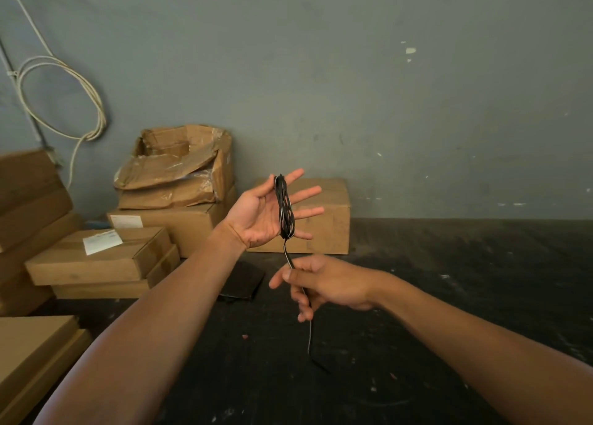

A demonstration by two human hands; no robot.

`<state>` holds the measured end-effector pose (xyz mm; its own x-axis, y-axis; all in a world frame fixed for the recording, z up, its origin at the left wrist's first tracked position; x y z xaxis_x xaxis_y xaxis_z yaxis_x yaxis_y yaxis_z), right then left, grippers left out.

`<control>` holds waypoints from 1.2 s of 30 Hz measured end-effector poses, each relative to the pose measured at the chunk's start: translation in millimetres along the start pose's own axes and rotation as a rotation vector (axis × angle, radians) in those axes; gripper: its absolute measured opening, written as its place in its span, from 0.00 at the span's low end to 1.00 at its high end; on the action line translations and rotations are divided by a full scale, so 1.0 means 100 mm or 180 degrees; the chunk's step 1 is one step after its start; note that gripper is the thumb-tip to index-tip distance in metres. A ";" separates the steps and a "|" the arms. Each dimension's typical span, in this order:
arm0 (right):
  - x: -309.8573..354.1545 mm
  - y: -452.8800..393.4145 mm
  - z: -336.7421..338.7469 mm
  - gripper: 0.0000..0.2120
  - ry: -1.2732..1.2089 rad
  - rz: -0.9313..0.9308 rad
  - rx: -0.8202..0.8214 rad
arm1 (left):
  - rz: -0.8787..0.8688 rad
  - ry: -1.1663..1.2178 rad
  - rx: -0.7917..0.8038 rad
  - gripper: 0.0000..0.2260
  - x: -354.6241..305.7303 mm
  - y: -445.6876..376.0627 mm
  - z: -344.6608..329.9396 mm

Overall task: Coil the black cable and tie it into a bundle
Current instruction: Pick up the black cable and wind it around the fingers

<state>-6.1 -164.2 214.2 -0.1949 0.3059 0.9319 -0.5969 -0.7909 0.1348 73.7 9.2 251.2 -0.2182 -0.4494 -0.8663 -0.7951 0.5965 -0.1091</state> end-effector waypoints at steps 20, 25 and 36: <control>0.81 0.17 0.93 0.10 0.1801 0.0108 -0.1839 | 0.1033 -0.1087 0.0041 0.24 0.39 0.22 0.09; 0.62 0.06 1.15 0.07 0.2483 0.0350 -0.2376 | 0.1270 -0.1185 0.0430 0.24 0.53 0.26 -0.05; -0.32 0.05 1.02 0.09 0.1504 0.0400 -0.1909 | 0.1096 -0.0810 0.1284 0.25 0.41 0.28 -0.48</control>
<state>76.6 -231.7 219.1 -0.5200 0.5331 0.6674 -0.8416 -0.4535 -0.2935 15.0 -24.3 236.5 -0.2435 -0.0408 -0.9690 -0.4136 0.9081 0.0656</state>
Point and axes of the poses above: each hand's wrist, its own y-axis away from the middle knuckle, its own z-axis out of the back of the hand, x = y × z, the point moved 1 cm from there along -y, towards the middle knuckle, and after that the axes turned 1 degree about y, right-handed, at the moved point
